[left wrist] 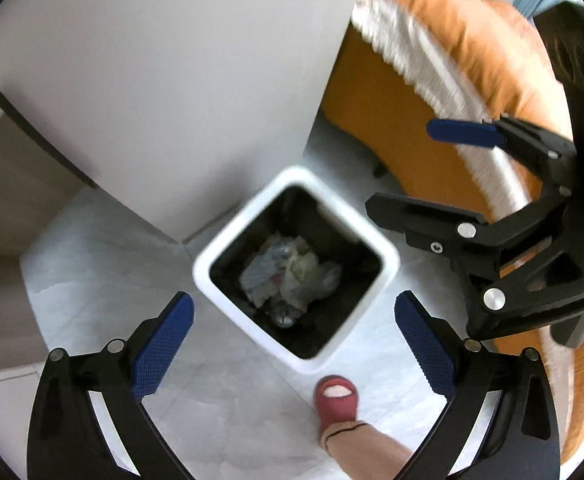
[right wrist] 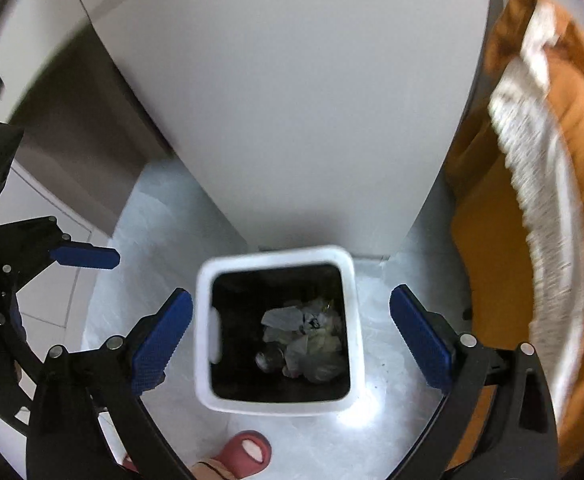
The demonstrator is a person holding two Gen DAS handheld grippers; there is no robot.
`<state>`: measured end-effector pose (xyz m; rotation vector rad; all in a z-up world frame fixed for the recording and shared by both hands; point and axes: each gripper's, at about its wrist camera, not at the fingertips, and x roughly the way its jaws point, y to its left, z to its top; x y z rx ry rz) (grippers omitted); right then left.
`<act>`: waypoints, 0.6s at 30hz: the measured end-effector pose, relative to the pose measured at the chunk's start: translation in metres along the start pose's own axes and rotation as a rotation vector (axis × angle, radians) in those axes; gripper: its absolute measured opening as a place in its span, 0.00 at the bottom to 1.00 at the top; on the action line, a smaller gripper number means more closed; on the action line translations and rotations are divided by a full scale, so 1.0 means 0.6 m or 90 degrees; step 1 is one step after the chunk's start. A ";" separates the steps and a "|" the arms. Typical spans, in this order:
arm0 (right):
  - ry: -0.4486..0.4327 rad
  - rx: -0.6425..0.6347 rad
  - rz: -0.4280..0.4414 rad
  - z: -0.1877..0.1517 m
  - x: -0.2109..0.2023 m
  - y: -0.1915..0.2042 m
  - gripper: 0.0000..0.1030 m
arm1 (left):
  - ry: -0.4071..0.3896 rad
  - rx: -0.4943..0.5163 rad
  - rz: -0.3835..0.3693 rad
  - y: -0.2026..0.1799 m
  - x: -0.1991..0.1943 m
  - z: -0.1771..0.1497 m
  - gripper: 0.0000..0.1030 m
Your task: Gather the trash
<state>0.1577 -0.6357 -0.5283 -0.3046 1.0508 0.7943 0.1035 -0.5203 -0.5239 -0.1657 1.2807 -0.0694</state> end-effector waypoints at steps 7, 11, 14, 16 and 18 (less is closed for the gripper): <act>-0.076 0.051 0.015 0.088 -0.191 0.027 0.96 | -0.057 -0.018 0.024 -0.017 -0.203 0.042 0.95; -0.118 0.077 0.028 0.123 -0.268 0.052 0.96 | -0.106 -0.037 0.047 -0.019 -0.308 0.064 0.95; -0.164 0.067 0.031 0.164 -0.341 0.077 0.96 | -0.147 -0.042 0.070 -0.013 -0.377 0.070 0.95; -0.189 0.055 0.033 0.183 -0.373 0.096 0.96 | -0.174 -0.055 0.068 -0.001 -0.416 0.075 0.95; -0.204 0.043 0.033 0.205 -0.394 0.113 0.96 | -0.194 -0.076 0.057 0.020 -0.456 0.078 0.95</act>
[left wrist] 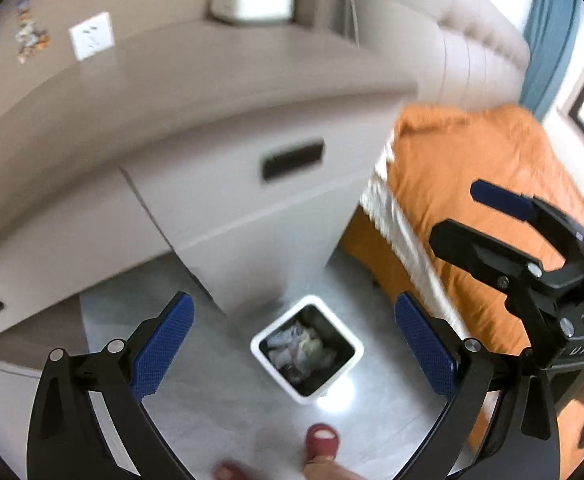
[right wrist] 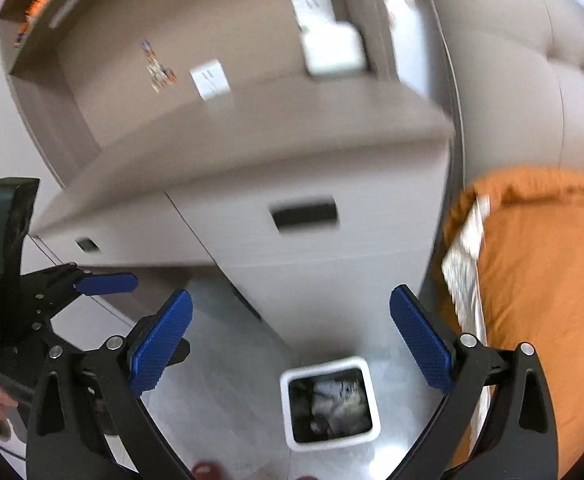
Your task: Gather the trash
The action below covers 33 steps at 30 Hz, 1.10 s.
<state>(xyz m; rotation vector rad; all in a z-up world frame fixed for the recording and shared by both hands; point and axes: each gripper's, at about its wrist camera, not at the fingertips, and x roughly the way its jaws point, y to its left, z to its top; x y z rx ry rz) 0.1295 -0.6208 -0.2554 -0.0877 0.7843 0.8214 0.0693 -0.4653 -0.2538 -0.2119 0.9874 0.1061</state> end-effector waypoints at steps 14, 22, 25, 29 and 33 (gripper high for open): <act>-0.133 -0.025 0.005 0.207 0.010 0.217 0.96 | -0.143 -0.051 0.005 0.228 -0.163 0.110 0.95; -0.171 -0.013 -0.044 0.324 0.106 0.391 0.96 | -0.162 -0.021 0.029 0.448 -0.220 0.197 0.95; -0.188 -0.017 -0.042 0.357 0.133 0.447 0.96 | -0.171 0.004 0.051 0.520 -0.239 0.224 0.95; -0.197 -0.028 -0.039 0.409 0.152 0.508 0.96 | -0.185 0.000 0.060 0.585 -0.259 0.243 0.95; -0.204 -0.042 -0.049 0.439 0.174 0.549 0.96 | -0.189 -0.028 0.052 0.650 -0.270 0.260 0.95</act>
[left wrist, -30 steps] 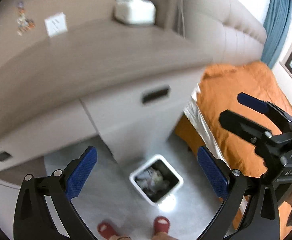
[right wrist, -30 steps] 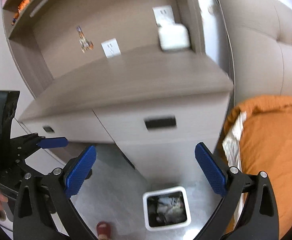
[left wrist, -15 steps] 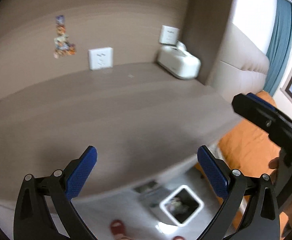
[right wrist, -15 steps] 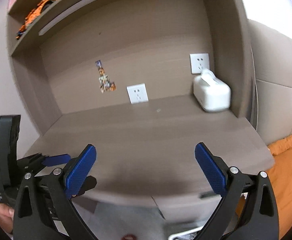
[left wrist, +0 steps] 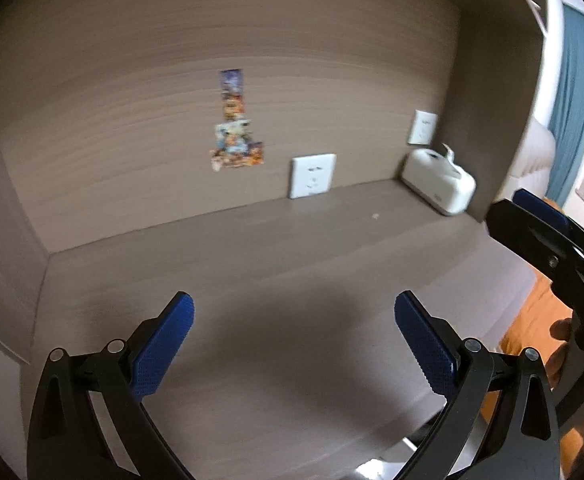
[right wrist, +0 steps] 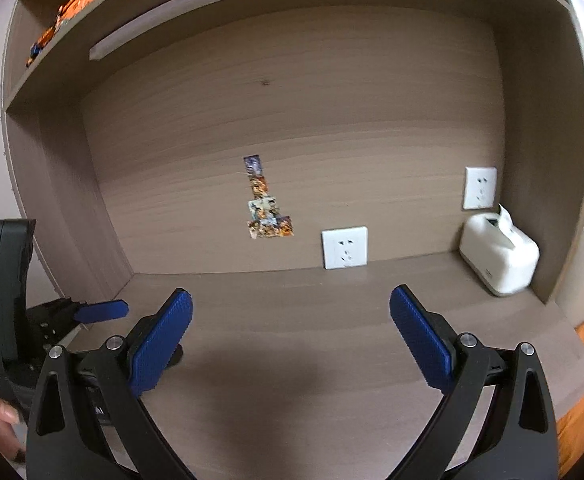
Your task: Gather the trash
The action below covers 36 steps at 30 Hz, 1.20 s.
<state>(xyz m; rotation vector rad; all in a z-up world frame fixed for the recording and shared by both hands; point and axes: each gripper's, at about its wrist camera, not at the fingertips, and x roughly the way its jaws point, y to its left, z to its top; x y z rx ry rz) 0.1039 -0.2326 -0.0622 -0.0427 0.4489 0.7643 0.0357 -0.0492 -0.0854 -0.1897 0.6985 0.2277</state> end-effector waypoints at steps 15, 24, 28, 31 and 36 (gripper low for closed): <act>-0.001 -0.033 -0.012 0.022 0.048 0.072 0.96 | -0.033 -0.004 0.052 0.101 -0.014 0.018 0.95; 0.000 -0.030 -0.028 0.018 0.052 0.074 0.96 | -0.041 0.026 0.068 0.097 -0.010 0.018 0.95; 0.002 -0.029 -0.033 0.018 0.053 0.072 0.96 | -0.051 0.035 0.075 0.094 -0.006 0.021 0.95; 0.004 -0.031 -0.036 0.017 0.053 0.071 0.96 | -0.048 0.036 0.063 0.094 -0.004 0.021 0.95; 0.008 -0.034 -0.045 0.015 0.055 0.072 0.96 | -0.043 0.038 0.044 0.093 0.000 0.023 0.95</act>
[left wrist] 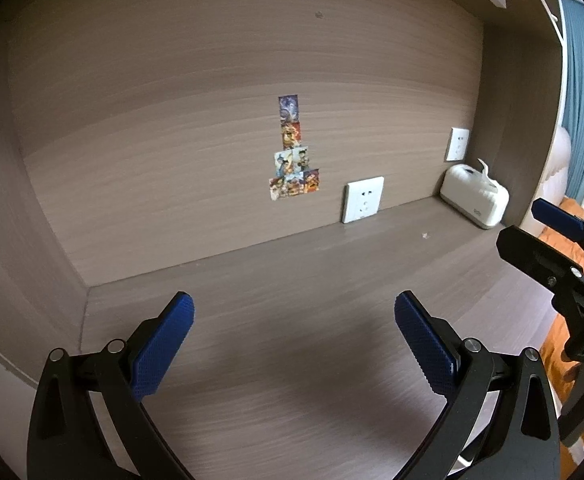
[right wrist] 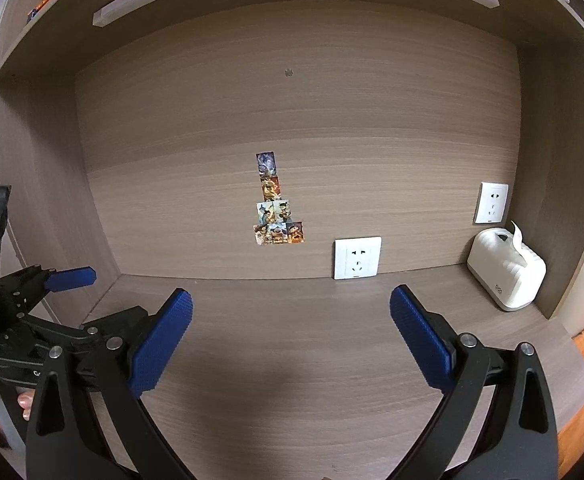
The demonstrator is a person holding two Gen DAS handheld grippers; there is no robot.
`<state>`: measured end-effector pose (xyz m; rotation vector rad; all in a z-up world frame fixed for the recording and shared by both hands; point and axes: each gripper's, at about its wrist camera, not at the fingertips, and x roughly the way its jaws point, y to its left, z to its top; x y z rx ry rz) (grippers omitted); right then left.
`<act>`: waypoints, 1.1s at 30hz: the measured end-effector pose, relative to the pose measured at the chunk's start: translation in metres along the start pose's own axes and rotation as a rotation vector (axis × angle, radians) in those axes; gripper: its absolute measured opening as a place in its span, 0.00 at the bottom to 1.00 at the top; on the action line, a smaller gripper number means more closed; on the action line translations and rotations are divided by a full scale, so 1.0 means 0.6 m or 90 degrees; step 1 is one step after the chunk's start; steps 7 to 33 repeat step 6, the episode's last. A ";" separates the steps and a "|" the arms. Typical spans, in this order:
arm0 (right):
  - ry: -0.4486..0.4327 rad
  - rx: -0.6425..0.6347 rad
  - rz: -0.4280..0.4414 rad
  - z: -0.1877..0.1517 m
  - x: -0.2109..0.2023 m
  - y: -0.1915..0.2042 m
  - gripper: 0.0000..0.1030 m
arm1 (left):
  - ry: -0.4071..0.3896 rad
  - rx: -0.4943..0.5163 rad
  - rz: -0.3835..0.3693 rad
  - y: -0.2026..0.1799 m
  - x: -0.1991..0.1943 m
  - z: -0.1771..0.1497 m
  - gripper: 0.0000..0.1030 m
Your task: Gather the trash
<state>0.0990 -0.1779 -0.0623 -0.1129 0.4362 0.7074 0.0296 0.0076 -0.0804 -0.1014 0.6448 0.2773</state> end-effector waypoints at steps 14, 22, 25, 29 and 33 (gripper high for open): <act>0.001 -0.004 -0.007 0.001 0.003 0.001 0.96 | -0.001 -0.012 -0.012 0.008 0.004 0.001 0.95; 0.001 -0.004 -0.007 0.001 0.003 0.001 0.96 | -0.001 -0.012 -0.012 0.008 0.004 0.001 0.95; 0.001 -0.004 -0.007 0.001 0.003 0.001 0.96 | -0.001 -0.012 -0.012 0.008 0.004 0.001 0.95; 0.001 -0.004 -0.007 0.001 0.003 0.001 0.96 | -0.001 -0.012 -0.012 0.008 0.004 0.001 0.95; 0.001 -0.004 -0.007 0.001 0.003 0.001 0.96 | -0.001 -0.012 -0.012 0.008 0.004 0.001 0.95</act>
